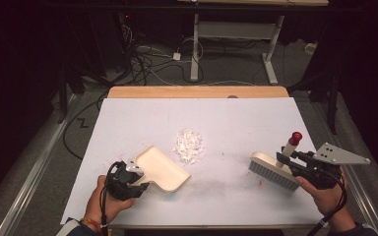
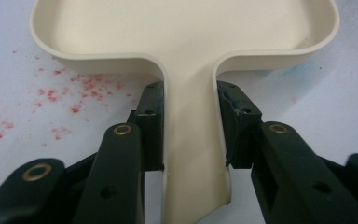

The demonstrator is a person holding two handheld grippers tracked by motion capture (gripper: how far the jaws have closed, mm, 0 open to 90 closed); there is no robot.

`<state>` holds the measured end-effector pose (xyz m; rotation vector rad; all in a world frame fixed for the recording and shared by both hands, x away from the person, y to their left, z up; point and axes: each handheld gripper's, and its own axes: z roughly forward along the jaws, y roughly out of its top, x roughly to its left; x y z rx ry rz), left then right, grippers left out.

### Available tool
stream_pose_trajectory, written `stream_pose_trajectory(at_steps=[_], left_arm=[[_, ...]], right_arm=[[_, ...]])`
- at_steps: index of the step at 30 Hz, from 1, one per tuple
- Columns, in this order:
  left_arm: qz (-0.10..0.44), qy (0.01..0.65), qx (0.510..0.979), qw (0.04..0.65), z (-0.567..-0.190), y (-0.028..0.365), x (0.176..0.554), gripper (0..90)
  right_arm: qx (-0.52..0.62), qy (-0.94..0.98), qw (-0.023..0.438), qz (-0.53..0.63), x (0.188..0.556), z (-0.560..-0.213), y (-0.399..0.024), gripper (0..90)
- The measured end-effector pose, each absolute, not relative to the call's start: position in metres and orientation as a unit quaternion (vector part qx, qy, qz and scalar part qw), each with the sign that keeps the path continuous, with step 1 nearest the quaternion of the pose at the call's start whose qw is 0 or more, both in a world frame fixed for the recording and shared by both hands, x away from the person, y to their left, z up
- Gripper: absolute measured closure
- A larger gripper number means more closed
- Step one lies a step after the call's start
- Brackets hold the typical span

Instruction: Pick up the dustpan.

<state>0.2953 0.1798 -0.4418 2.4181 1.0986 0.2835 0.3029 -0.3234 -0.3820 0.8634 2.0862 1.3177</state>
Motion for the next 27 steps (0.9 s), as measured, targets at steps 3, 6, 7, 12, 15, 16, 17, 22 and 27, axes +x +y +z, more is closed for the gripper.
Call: stream_pose_trajectory(at_steps=[3,6,7,12,15,16,17,22,27], left_arm=[[0.104,0.398,0.882,0.232,-0.443,0.178,0.296,63.4],[0.11,0.392,0.884,0.229,-0.447,0.178,0.295,63.3],[0.107,0.394,0.884,0.227,-0.45,0.179,0.295,63.4],[0.106,0.394,0.884,0.228,-0.452,0.181,0.296,63.4],[0.105,0.394,0.884,0.229,-0.452,0.181,0.296,63.4],[0.105,0.394,0.884,0.229,-0.452,0.182,0.296,63.4],[0.104,0.394,0.884,0.229,-0.452,0.182,0.296,63.4],[0.104,0.394,0.884,0.229,-0.453,0.182,0.296,63.4],[0.101,0.395,0.884,0.229,-0.454,0.183,0.296,63.4]], right_arm=[[0.319,0.769,0.258,0.49,0.304,-0.383,-0.324,70.3],[0.316,0.771,0.258,0.489,0.306,-0.384,-0.322,70.3],[0.315,0.772,0.257,0.488,0.306,-0.384,-0.32,70.3],[0.309,0.776,0.255,0.487,0.308,-0.383,-0.316,70.4],[0.307,0.777,0.256,0.487,0.309,-0.383,-0.315,70.4],[0.307,0.776,0.256,0.488,0.31,-0.383,-0.314,70.4],[0.307,0.776,0.257,0.488,0.31,-0.383,-0.313,70.4],[0.303,0.778,0.254,0.488,0.313,-0.384,-0.307,70.4],[0.297,0.78,0.254,0.49,0.315,-0.383,-0.3,70.4]])
